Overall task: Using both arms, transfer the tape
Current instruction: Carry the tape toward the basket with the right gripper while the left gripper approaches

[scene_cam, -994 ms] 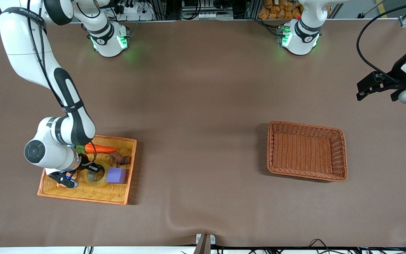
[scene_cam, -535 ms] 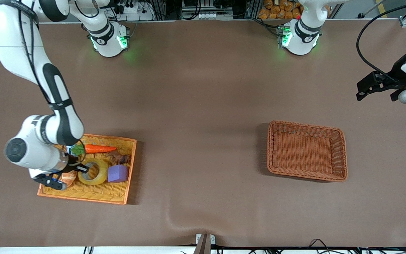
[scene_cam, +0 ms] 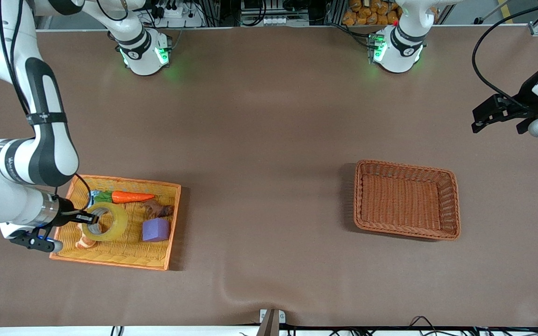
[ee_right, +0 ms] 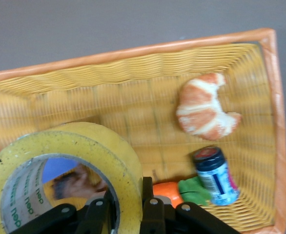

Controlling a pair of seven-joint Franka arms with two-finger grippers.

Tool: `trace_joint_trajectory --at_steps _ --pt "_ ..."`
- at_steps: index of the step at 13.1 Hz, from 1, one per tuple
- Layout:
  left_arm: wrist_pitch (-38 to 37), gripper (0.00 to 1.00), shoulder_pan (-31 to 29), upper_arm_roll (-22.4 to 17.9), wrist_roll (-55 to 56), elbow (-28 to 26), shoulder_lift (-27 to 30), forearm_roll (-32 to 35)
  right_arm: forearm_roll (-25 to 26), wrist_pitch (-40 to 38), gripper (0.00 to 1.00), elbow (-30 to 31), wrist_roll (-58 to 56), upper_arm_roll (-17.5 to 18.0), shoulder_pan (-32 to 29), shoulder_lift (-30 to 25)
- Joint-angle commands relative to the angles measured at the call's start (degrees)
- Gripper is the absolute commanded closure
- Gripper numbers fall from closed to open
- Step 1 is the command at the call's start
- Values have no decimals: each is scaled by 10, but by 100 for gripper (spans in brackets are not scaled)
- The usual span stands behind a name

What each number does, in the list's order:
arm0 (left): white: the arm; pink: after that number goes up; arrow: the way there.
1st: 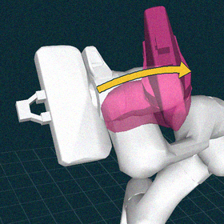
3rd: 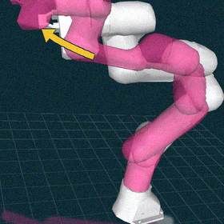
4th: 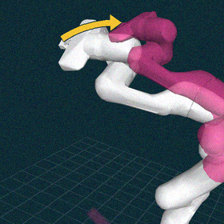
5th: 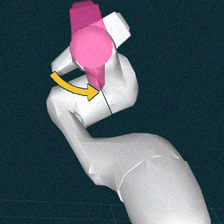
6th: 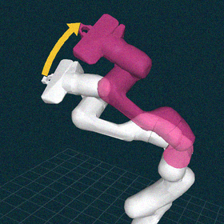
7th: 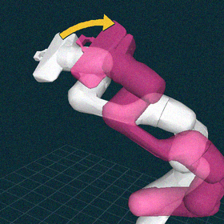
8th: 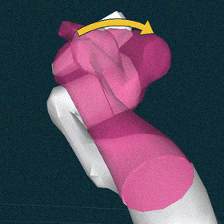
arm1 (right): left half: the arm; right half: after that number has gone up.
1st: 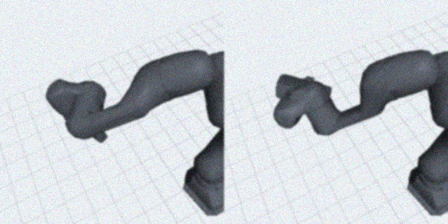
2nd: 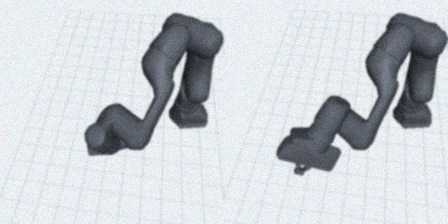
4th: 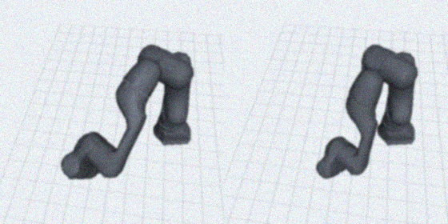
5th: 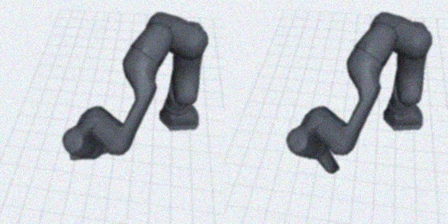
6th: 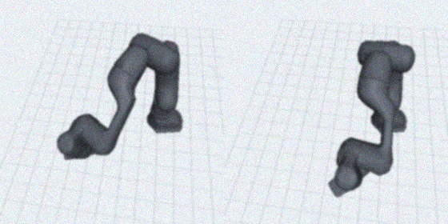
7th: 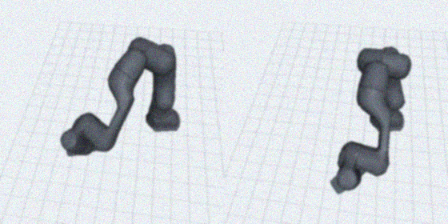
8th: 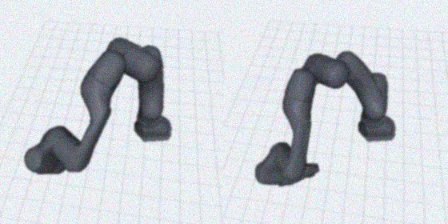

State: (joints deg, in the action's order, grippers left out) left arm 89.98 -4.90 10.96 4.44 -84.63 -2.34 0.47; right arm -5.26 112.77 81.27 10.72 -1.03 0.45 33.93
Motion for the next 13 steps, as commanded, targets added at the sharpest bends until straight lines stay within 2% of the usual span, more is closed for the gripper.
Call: trace_joint_trajectory --at_steps 1,4,7,11,13 --pt "-5 0 -5 3 -5 1 6 -12 -5 -11 99 -10 74 2 46 -4" --pt "-5 0 -5 3 -5 1 5 -12 -4 -9 99 -10 232 2 129 -2" --pt "-5 0 -5 3 -5 1 4 -12 -3 -7 99 -5 344 1 217 3" --pt "2 0 6 4 2 0 -8 -23 -3 32 99 -4 527 0 322 32" --pt "27 0 17 10 26 -1 -34 -23 -3 61 92 -4 568 0 349 48"
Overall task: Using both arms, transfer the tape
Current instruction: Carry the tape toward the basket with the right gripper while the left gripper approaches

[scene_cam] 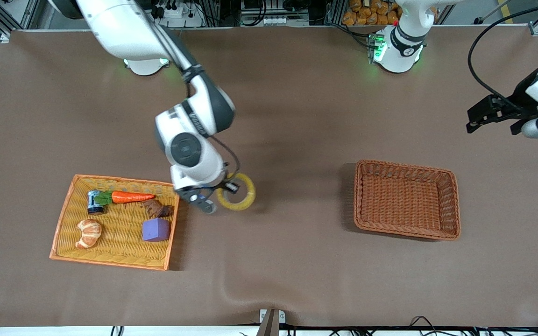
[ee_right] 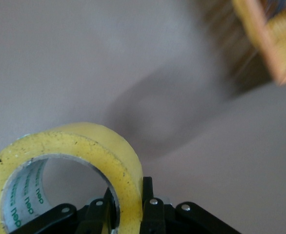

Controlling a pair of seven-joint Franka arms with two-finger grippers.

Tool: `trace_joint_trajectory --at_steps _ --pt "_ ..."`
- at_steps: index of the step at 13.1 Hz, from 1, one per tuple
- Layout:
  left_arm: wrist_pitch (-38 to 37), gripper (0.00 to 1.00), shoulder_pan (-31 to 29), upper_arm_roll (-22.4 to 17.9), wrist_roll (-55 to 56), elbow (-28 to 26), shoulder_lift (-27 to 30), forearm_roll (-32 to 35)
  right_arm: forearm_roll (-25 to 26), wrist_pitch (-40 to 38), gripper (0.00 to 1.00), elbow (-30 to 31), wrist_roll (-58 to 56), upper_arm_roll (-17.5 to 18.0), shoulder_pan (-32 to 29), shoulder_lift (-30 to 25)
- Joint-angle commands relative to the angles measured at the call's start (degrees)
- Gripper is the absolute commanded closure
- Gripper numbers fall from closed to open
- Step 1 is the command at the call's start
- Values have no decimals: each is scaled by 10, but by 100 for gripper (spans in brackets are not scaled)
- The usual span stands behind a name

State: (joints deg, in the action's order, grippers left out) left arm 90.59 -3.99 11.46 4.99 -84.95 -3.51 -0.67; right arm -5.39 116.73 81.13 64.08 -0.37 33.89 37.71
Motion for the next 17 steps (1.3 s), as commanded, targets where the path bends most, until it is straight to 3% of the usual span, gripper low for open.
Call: trace_joint_trajectory --at_steps 1,4,5,6,7,8,12,17 --pt "36 0 9 5 23 1 -31 -11 -2 39 91 -3 55 -7 24 22" --pt "74 0 29 6 24 1 -65 -9 4 96 84 -3 124 -7 54 47" --pt "91 0 41 6 24 1 -79 -9 6 105 77 -3 133 -7 57 50" --pt "105 0 51 6 24 1 -93 -8 6 105 54 -3 133 -7 55 49" --pt "119 0 57 6 24 1 -111 -7 6 104 8 -4 133 -8 51 47" --pt "134 0 70 6 24 0 -129 -7 7 102 0 -4 133 -9 50 43" --pt "196 0 101 6 25 -2 -192 -6 19 86 0 -6 102 -14 8 14" --pt "337 0 209 0 163 9 -282 9 22 -48 0 -4 -199 -13 -119 -47"
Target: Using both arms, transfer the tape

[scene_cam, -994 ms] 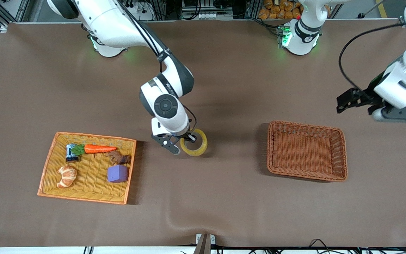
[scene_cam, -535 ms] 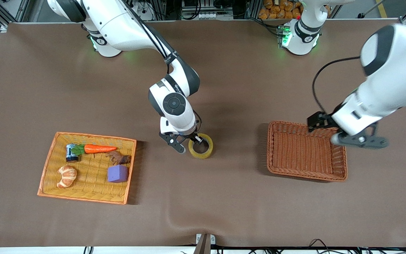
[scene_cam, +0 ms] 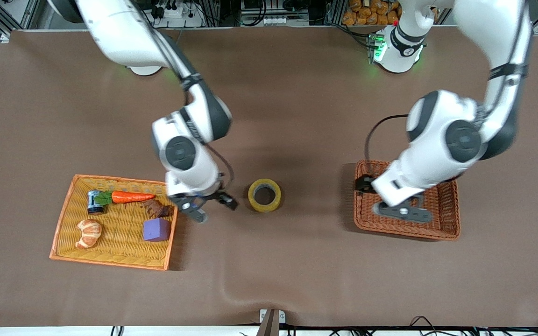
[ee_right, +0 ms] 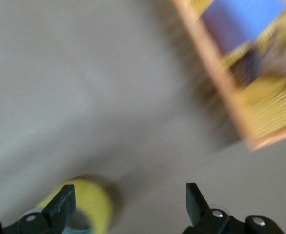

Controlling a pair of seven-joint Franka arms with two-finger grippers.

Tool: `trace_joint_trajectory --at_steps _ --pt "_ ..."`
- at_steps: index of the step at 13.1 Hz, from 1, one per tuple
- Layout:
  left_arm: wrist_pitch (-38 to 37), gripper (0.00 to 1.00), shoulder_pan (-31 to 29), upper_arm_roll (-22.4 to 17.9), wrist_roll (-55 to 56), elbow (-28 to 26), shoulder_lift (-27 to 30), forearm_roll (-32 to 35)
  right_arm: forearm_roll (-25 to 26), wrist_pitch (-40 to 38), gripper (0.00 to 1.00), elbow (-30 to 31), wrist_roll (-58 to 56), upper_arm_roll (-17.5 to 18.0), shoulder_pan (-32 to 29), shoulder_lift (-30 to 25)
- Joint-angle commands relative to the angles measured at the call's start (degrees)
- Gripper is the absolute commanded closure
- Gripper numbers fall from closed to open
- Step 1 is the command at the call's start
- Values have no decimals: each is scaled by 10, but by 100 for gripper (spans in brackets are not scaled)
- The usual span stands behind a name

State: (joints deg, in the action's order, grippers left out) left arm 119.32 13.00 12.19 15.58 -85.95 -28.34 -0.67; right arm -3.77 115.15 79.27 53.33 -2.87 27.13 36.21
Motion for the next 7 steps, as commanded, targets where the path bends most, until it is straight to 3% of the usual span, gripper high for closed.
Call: trace_joint_trajectory --at_steps 1,4,7 --pt "77 0 50 -8 81 26 -51 8 6 -47 0 16 -150 12 -79 -44" --pt "114 0 121 -18 179 78 -121 10 5 -110 0 30 -325 12 -149 -89" --pt "179 0 198 -63 276 82 -158 9 5 -112 0 108 -408 12 -187 -168"
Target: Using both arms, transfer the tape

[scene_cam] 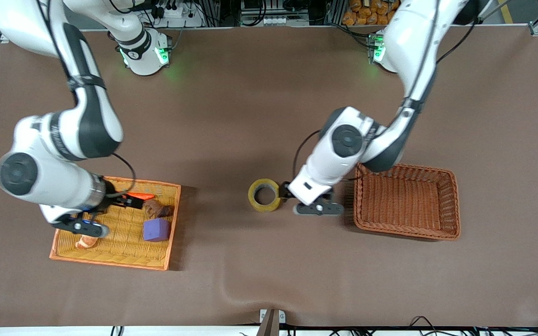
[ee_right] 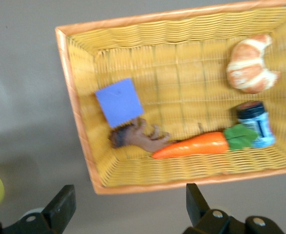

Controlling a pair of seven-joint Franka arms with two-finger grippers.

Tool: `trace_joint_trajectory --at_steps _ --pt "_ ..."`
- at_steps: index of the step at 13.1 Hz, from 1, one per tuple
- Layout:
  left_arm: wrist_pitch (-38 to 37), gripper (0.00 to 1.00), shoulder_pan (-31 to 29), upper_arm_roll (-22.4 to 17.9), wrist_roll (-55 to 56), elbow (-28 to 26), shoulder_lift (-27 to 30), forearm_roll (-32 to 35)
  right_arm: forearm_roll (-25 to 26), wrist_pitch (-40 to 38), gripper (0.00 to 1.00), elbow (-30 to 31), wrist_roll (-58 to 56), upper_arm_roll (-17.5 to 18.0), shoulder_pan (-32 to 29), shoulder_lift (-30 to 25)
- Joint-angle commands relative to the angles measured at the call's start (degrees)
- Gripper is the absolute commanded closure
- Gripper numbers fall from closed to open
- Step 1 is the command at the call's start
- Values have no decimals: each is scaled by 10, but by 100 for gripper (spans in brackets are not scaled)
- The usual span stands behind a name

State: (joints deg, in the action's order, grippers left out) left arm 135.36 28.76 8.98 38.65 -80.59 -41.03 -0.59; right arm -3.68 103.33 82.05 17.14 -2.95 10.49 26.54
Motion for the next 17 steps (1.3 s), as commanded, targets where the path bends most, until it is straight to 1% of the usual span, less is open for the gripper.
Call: trace_joint_trajectory --at_steps 1,3,4,7,8,9,10,11,13,15,16,17 --pt "25 0 55 -41 45 28 -45 9 4 6 0 101 -89 13 -38 -93" --pt "52 0 72 -45 48 35 -78 9 4 4 0 151 -158 13 -73 -149" --pt "63 0 78 -47 56 40 -93 9 5 1 0 166 -183 12 -85 -178" --pt "66 0 106 -67 63 37 -99 10 13 -63 0 158 -213 11 -115 -233" --pt "66 22 106 -67 63 35 -99 10 33 -77 0 159 -207 12 -113 -253" --pt "66 47 107 -67 63 34 -103 10 50 -91 0 159 -202 15 -110 -267" --pt "66 83 108 -67 63 34 -107 11 53 -100 0 159 -189 15 -109 -276" --pt "65 100 108 -67 63 34 -107 19 54 -106 0 159 -179 16 -109 -285" --pt "64 100 106 -67 63 30 -107 26 54 -106 0 157 -182 15 -112 -289" --pt "61 100 91 -67 64 29 -95 26 54 -103 0 147 -182 17 -110 -293" --pt "59 100 79 -67 63 27 -82 27 54 -94 0 145 -183 16 -110 -292" --pt "48 100 54 -67 58 15 -50 28 52 -83 0 143 -182 15 -111 -292"
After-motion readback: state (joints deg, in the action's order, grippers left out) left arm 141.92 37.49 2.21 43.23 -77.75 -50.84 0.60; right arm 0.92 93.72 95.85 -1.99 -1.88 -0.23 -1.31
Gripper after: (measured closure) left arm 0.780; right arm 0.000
